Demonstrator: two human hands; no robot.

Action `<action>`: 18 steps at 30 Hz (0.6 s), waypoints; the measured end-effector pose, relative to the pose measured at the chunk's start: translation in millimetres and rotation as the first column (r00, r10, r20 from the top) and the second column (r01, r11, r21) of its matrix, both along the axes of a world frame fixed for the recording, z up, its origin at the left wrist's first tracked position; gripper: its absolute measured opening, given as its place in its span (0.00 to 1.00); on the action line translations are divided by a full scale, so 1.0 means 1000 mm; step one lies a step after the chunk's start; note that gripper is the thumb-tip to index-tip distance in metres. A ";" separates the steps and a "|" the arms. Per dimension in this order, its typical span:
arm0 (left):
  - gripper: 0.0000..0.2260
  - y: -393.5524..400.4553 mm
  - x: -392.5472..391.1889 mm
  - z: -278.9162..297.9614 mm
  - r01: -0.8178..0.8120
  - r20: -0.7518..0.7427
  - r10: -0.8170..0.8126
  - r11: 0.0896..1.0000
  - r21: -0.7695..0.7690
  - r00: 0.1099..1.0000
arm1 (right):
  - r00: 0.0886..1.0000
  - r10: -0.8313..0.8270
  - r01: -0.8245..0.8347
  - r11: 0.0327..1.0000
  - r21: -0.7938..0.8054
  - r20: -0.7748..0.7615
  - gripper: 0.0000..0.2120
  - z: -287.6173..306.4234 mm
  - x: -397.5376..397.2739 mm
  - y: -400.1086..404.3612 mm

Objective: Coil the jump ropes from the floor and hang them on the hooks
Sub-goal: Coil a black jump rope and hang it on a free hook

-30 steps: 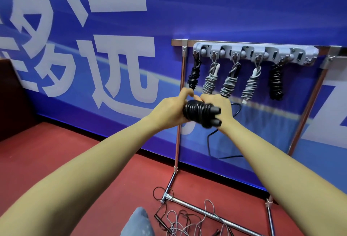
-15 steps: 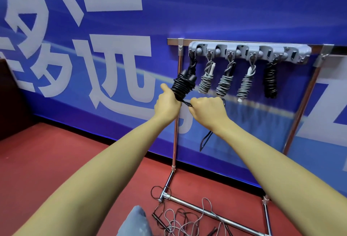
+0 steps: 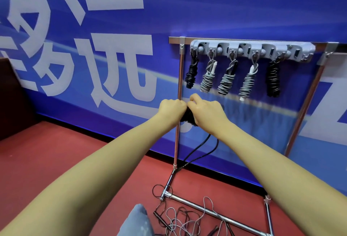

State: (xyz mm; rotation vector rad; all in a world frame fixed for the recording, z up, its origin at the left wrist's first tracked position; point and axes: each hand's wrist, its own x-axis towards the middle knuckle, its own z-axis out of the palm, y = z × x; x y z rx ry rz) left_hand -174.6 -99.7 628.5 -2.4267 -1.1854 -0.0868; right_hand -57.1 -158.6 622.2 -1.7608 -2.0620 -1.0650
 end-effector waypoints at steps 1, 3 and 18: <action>0.07 0.000 -0.002 0.001 0.003 -0.027 -0.002 0.999 0.034 1.000 | 1.000 0.015 -0.015 0.999 -0.040 -0.006 0.11 0.000 0.000 0.000; 0.04 0.004 -0.008 0.001 -0.017 -0.036 0.021 0.994 0.104 0.999 | 0.998 -0.037 0.028 0.984 -0.178 -0.047 0.06 -0.001 0.002 0.001; 0.26 0.022 -0.028 -0.001 0.516 -0.278 -0.451 0.822 0.240 0.848 | 0.988 -0.128 0.133 0.989 -0.057 0.080 0.29 0.005 0.000 0.009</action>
